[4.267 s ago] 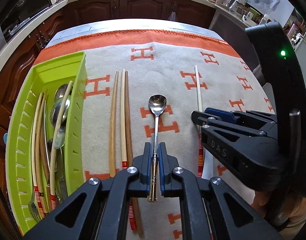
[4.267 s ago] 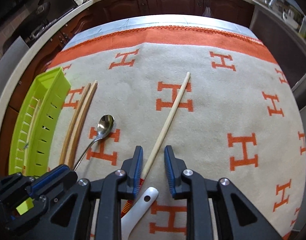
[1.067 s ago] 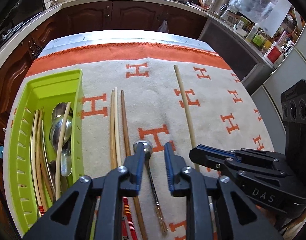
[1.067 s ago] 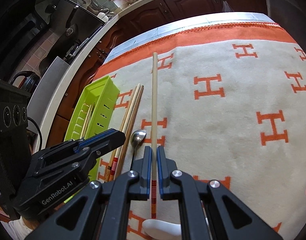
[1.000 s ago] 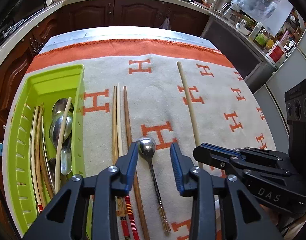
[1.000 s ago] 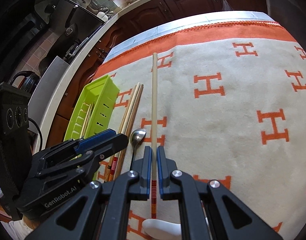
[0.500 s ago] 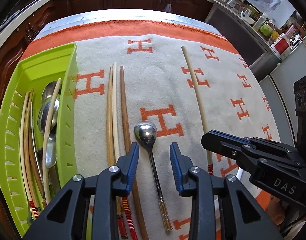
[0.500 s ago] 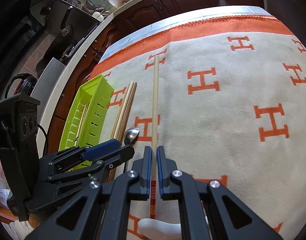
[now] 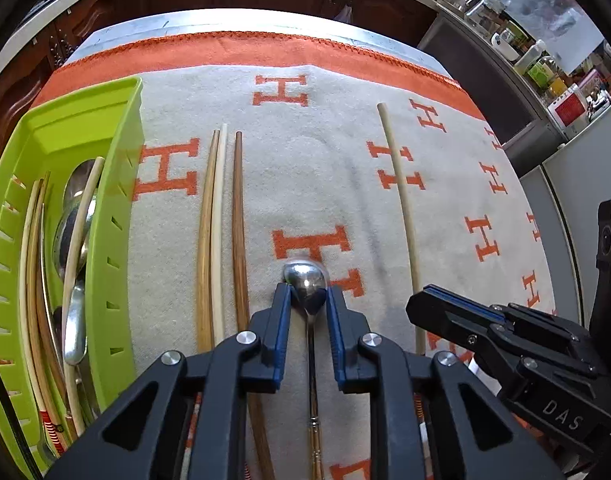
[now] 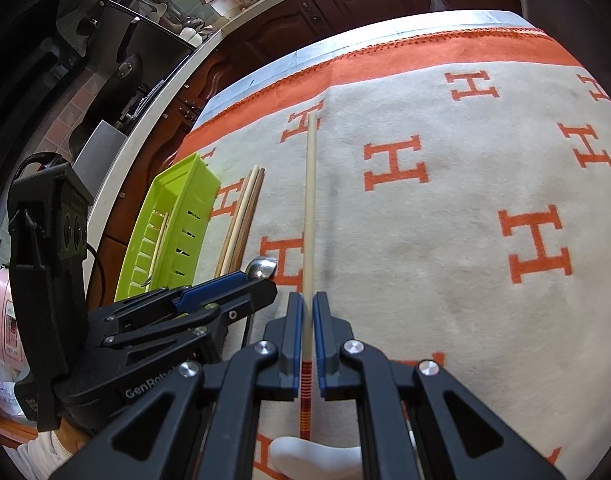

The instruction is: Organize utensils

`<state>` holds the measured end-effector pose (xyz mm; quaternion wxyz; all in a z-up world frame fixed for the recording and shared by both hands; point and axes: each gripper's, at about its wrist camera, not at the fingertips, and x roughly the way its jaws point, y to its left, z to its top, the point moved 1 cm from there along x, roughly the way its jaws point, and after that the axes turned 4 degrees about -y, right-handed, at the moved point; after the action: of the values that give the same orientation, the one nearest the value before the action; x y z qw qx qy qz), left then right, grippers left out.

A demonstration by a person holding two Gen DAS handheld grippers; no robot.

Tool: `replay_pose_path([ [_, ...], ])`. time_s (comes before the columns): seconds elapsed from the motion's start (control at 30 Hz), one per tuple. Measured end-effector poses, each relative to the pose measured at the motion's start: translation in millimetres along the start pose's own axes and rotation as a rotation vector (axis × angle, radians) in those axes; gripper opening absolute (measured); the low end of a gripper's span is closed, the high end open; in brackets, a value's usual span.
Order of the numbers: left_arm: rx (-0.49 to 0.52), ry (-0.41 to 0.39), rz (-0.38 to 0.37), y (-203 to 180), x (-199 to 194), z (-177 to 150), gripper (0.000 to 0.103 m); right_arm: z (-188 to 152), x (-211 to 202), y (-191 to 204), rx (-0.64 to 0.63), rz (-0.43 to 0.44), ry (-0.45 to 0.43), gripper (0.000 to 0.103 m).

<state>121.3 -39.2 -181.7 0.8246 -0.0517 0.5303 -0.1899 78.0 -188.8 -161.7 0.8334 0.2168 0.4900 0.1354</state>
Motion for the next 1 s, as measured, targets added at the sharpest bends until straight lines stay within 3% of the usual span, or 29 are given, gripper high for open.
replay_pose_path([
  [0.3, 0.053, -0.067, 0.051, -20.9, -5.1, -4.4, 0.005, 0.5, -6.1, -8.2, 0.014, -0.011, -0.02, 0.006],
  [0.53, 0.094, -0.041, 0.089, -30.5, 3.1, -5.4, 0.009, 0.0, -5.9, -13.5, 0.029, -0.007, -0.02, 0.006],
  [0.87, 0.17, -0.078, 0.135, -47.3, 7.8, -9.6, 0.006, -1.6, -6.7, -22.0, 0.049, -0.002, -0.016, 0.006],
  [1.0, 0.142, -0.05, 0.098, -44.2, 4.8, -8.6, 0.0, -0.2, -8.6, -25.3, 0.061, 0.003, -0.016, 0.006],
])
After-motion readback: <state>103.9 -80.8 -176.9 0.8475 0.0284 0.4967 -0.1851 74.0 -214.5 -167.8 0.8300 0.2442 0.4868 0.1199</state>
